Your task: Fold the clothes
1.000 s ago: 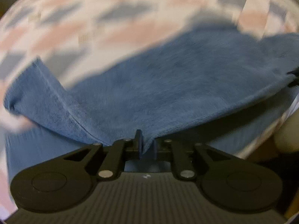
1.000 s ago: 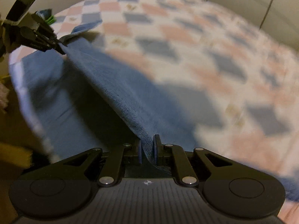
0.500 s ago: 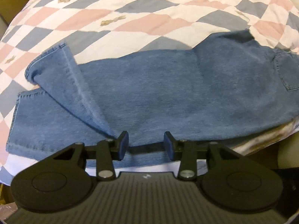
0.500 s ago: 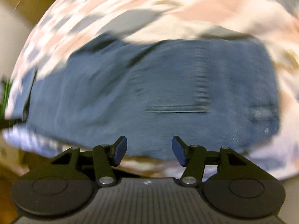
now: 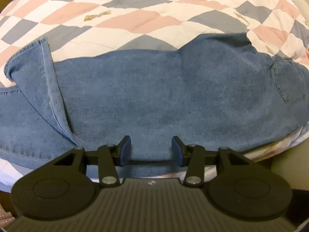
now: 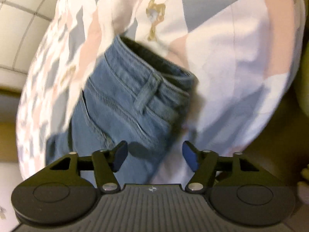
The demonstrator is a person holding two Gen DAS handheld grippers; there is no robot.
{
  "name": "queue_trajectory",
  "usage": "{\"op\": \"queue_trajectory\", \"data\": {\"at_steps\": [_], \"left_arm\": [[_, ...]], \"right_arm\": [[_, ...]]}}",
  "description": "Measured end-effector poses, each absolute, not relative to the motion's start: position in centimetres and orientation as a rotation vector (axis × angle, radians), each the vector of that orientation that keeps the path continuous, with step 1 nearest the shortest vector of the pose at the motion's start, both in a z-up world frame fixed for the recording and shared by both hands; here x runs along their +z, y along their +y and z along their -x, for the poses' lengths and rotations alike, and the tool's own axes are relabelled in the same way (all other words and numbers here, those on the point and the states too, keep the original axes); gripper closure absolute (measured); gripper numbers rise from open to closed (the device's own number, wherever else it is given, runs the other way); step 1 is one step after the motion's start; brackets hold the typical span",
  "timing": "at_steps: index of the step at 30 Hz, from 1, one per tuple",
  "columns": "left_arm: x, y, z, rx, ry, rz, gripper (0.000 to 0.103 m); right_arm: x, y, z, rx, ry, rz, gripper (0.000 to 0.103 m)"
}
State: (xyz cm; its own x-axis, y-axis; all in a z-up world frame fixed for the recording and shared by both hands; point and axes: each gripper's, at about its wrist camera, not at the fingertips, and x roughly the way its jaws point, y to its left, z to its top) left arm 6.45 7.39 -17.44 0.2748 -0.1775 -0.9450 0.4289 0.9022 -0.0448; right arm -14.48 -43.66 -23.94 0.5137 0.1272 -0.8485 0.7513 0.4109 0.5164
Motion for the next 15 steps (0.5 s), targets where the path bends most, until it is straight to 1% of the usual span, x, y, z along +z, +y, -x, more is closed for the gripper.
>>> {"op": "queue_trajectory", "data": {"at_steps": [1,2,3,5,7,9,12,14,15], "left_arm": [[-17.4,7.3,-6.4,-0.412,1.222,-0.237,0.062],[-17.4,7.2,-6.3,-0.414,1.218,-0.233,0.062],[-17.5,7.1,-6.3,-0.415,1.214,-0.229,0.062],[-17.9,6.9,-6.0,-0.416,1.216,-0.226,0.062],[-18.5,6.6,-5.8,-0.416,1.224,-0.227,0.062],[-18.9,6.6,-5.4,-0.401,1.234,-0.229,0.063],[-18.1,7.2,-5.0,-0.367,1.218,-0.215,0.064],[-16.8,8.1,-4.9,-0.339,1.185,-0.19,0.061],[-16.1,8.8,-5.1,-0.313,1.164,-0.179,0.059]], "right_arm": [[-23.1,-43.4,13.9,-0.47,0.973,-1.043,0.083],[-22.1,-43.1,13.3,-0.454,0.966,-0.979,0.089],[-20.6,-42.5,12.8,-0.409,0.932,-0.887,0.091],[-17.8,-41.6,12.3,-0.337,0.859,-0.748,0.091],[-16.3,-41.3,12.3,-0.295,0.8,-0.707,0.091],[-17.4,-41.2,12.5,-0.322,0.842,-0.692,0.092],[-22.5,-41.8,13.0,-0.421,1.018,-0.687,0.094],[-24.4,-41.8,12.8,-0.464,1.045,-0.702,0.094],[-24.4,-41.7,12.3,-0.483,1.052,-0.714,0.091]]}}
